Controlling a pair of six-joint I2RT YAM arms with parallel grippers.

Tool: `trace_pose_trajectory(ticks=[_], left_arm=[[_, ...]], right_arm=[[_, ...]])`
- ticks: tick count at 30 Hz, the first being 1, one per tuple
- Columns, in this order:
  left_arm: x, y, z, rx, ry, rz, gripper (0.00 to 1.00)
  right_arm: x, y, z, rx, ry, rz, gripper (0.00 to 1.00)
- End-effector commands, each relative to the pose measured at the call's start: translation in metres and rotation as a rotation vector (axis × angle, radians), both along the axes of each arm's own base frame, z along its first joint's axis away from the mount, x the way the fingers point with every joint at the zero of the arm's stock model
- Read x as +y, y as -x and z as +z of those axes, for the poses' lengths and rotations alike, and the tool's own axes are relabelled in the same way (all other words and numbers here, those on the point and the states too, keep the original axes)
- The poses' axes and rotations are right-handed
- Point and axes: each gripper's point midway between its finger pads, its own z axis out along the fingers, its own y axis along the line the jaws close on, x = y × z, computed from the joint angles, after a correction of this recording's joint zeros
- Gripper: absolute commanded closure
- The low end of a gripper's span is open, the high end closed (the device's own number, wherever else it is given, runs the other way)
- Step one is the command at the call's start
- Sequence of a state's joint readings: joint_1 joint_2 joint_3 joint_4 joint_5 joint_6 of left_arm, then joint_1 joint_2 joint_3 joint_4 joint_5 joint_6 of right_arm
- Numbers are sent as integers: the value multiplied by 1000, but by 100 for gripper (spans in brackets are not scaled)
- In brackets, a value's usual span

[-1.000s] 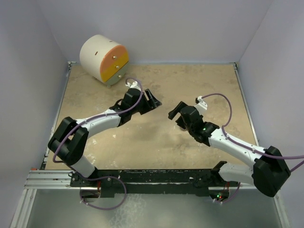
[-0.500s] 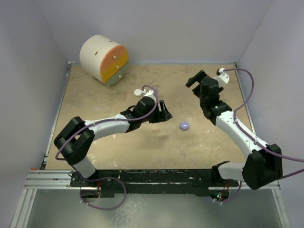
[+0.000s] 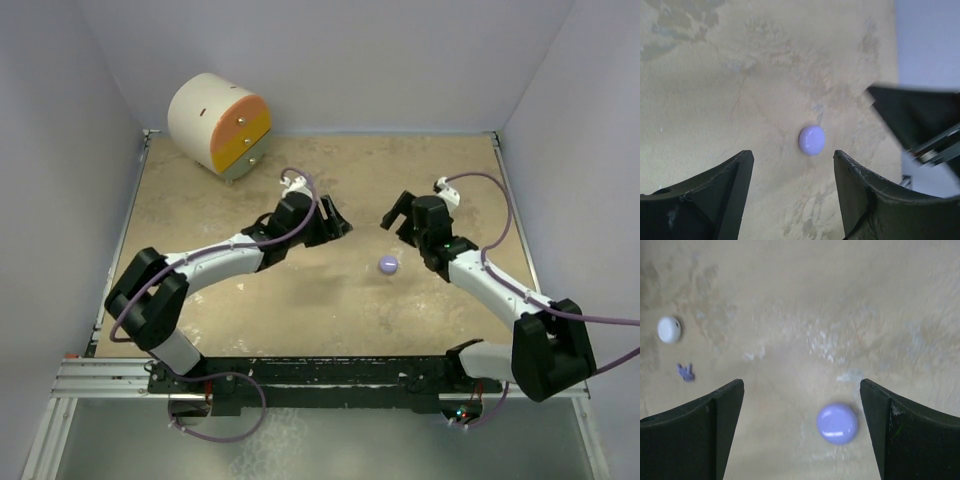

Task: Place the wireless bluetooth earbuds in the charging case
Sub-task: Move the charging case to the center of the board.

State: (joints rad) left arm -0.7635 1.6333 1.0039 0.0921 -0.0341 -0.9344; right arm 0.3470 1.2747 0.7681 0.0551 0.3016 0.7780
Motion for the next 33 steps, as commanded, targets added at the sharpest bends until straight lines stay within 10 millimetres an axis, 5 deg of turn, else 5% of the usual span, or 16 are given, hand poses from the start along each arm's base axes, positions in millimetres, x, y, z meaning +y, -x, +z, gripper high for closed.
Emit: trace_pose_trajectory(ticks=[1, 16, 33], left_arm=[[19, -23, 71, -75, 267, 68, 35], [45, -12, 92, -98, 307, 99, 35], [54, -7, 83, -80, 318, 103, 35]], right_arm=[[27, 36, -16, 87, -55, 30, 0], [23, 92, -87, 317, 40, -32, 0], [24, 78, -105, 378, 133, -65, 0]])
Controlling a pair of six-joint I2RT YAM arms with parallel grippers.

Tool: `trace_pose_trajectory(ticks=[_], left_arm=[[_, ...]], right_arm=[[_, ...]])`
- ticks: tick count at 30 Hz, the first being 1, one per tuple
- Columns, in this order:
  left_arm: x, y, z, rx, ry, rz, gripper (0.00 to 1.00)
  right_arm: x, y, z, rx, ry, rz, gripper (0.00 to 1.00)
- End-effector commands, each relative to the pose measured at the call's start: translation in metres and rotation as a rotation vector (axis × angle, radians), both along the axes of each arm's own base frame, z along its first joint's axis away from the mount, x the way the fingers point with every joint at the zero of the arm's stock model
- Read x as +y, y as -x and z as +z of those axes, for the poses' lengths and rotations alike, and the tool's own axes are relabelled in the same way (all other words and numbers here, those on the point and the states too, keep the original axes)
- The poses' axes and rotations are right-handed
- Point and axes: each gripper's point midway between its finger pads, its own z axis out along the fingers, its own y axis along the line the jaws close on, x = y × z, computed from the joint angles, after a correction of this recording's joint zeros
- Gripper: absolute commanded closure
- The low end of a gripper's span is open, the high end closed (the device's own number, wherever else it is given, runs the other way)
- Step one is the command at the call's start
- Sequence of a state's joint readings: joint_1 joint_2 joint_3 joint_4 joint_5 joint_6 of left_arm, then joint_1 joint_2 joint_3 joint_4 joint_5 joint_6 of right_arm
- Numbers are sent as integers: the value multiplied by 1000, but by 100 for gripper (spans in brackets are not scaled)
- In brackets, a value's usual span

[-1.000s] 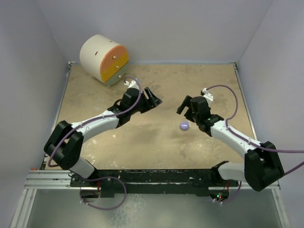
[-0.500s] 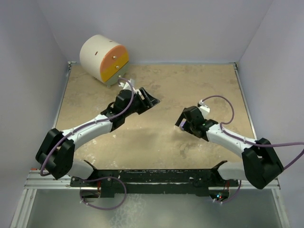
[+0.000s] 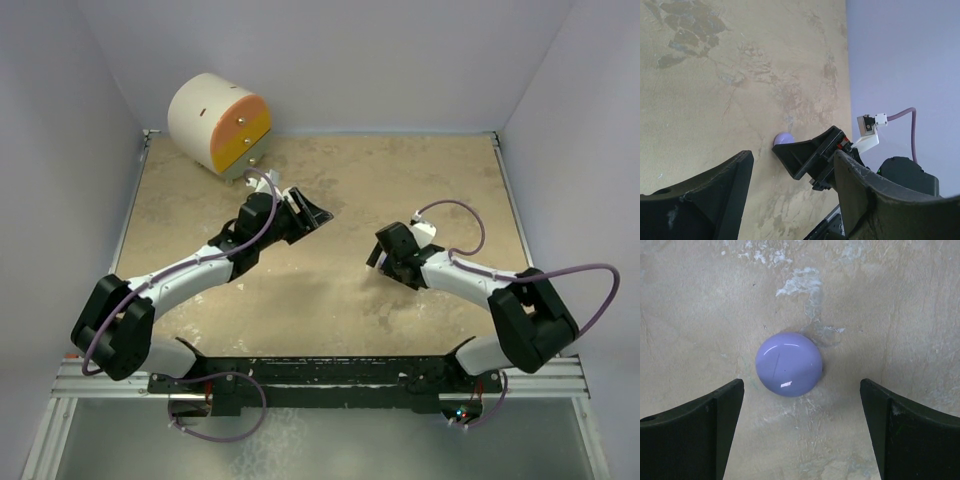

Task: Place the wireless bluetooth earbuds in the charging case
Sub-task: Move the charging case to the center of the board.

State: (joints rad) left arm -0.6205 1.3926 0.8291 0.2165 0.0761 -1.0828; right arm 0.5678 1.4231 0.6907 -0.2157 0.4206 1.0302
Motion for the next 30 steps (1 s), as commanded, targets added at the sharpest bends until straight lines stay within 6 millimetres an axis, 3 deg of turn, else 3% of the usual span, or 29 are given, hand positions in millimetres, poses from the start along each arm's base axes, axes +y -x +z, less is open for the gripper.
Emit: trace_pose_trajectory(ticks=[1, 14, 30], left_arm=[[3, -3, 23, -54, 56, 3, 35], [12, -8, 12, -28, 59, 13, 35], [20, -12, 5, -11, 76, 28, 35]], right_arm=[[2, -13, 6, -19, 28, -16, 1], [13, -17, -13, 19, 30, 45, 17], [38, -17, -23, 43, 27, 125, 46]])
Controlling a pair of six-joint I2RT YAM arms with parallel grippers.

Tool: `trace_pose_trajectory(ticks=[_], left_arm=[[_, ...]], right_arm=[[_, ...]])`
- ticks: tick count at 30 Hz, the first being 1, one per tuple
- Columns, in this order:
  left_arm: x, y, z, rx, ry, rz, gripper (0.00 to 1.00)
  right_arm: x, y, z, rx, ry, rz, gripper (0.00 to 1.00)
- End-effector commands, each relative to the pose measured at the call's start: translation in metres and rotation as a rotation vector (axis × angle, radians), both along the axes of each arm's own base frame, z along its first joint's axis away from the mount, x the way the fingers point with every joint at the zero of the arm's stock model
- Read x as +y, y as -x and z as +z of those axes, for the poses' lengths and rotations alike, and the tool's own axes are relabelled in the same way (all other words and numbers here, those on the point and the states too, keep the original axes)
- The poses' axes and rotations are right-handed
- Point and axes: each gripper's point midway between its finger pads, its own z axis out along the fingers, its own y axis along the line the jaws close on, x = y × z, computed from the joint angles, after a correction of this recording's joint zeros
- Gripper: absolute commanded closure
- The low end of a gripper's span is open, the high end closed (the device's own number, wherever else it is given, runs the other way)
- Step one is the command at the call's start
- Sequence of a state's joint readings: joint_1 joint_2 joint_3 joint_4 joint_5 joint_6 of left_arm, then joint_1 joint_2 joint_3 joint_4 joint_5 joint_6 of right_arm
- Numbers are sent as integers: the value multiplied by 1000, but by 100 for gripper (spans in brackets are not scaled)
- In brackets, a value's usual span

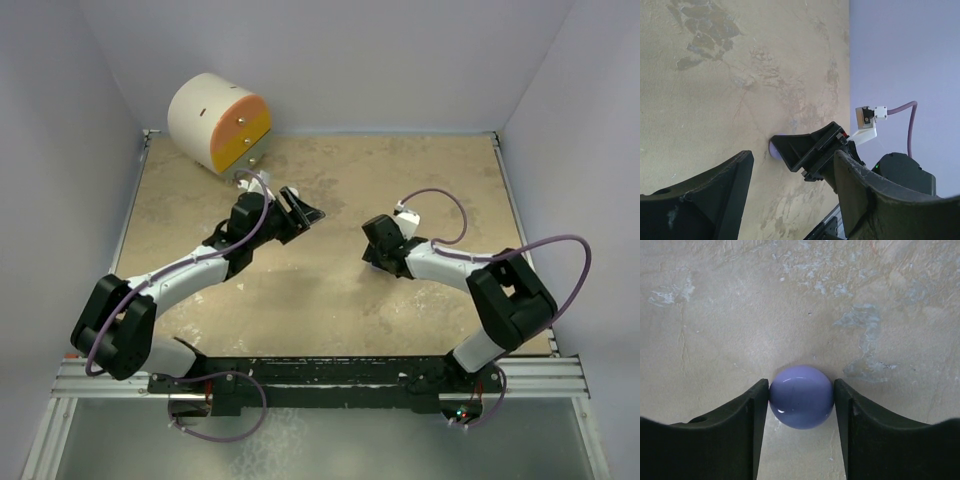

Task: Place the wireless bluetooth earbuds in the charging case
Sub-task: Move the charging case to the center of the board.

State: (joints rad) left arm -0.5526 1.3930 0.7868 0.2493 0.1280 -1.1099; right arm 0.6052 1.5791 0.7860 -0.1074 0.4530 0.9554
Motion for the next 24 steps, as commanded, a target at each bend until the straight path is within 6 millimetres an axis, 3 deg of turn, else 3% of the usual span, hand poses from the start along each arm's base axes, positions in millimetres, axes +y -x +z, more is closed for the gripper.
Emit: trace_pose_trajectory(ticks=[1, 6, 11, 15, 20, 24], left_arm=[[3, -3, 15, -45, 46, 2, 35], [19, -5, 16, -43, 37, 37, 36], [49, -9, 19, -43, 15, 104, 35], [80, -11, 22, -45, -12, 179, 36], [111, -13, 25, -42, -46, 255, 35], [127, -15, 26, -39, -56, 300, 35]], right_arm=[[14, 14, -18, 88, -13, 51, 48], [41, -5, -18, 71, -15, 121, 55], [84, -34, -21, 39, -13, 214, 57], [120, -72, -15, -14, -7, 284, 57], [147, -99, -20, -33, 0, 358, 50], [161, -107, -17, -63, -25, 402, 29]])
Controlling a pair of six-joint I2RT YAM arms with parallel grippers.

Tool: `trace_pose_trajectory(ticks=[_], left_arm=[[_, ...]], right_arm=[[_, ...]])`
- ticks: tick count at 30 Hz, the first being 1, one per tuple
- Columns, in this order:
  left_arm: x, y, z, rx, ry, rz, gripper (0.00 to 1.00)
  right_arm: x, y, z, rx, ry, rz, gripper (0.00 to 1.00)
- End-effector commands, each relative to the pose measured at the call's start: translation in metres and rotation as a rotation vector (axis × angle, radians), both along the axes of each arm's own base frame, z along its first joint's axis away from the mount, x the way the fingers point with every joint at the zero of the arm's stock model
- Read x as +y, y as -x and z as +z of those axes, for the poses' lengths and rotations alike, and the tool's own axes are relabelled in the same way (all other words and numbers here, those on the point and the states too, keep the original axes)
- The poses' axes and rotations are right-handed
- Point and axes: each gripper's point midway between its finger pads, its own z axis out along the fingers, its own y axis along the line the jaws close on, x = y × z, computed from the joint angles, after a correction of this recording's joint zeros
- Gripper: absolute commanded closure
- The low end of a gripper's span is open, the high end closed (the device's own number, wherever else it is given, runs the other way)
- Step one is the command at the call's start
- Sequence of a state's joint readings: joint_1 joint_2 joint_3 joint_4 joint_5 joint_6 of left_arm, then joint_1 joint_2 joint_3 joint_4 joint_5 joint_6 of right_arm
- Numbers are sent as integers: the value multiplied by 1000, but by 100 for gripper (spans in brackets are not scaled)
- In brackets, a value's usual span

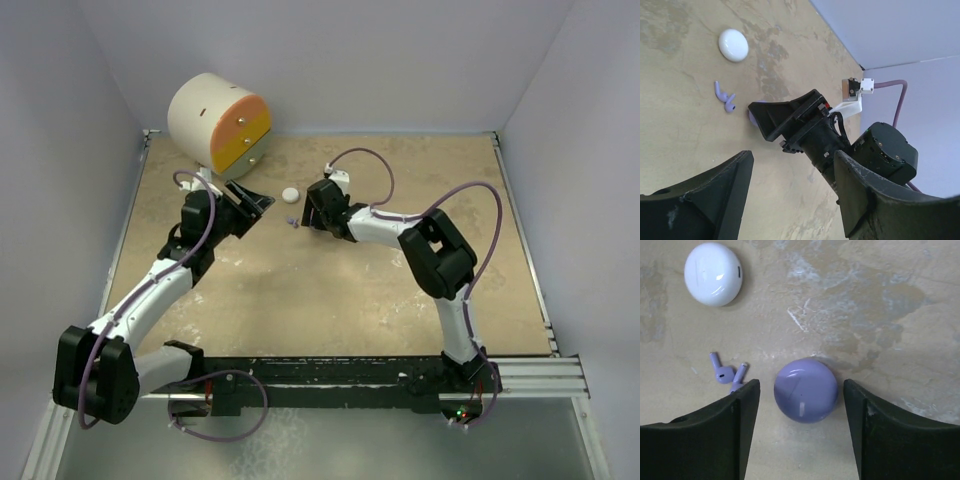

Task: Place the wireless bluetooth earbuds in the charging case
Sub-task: Move the charging case to the center of the board.

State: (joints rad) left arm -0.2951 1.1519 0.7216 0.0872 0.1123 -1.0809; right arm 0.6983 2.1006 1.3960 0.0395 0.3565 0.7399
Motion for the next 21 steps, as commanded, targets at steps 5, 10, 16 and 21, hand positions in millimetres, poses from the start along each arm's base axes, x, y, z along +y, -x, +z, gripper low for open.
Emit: trace_pose_trajectory(ticks=[5, 10, 16, 21], left_arm=[[24, -4, -2, 2, -44, 67, 35], [25, -11, -5, 10, -46, 80, 36], [24, -16, -9, 14, -43, 83, 36], [23, -17, -14, 19, -36, 83, 36]], right_arm=[[9, 1, 3, -28, 36, 132, 12], [-3, -8, 52, -164, 73, 142, 10], [-29, -5, 83, -248, 181, 232, 11], [-32, 4, 81, -264, 260, 384, 13]])
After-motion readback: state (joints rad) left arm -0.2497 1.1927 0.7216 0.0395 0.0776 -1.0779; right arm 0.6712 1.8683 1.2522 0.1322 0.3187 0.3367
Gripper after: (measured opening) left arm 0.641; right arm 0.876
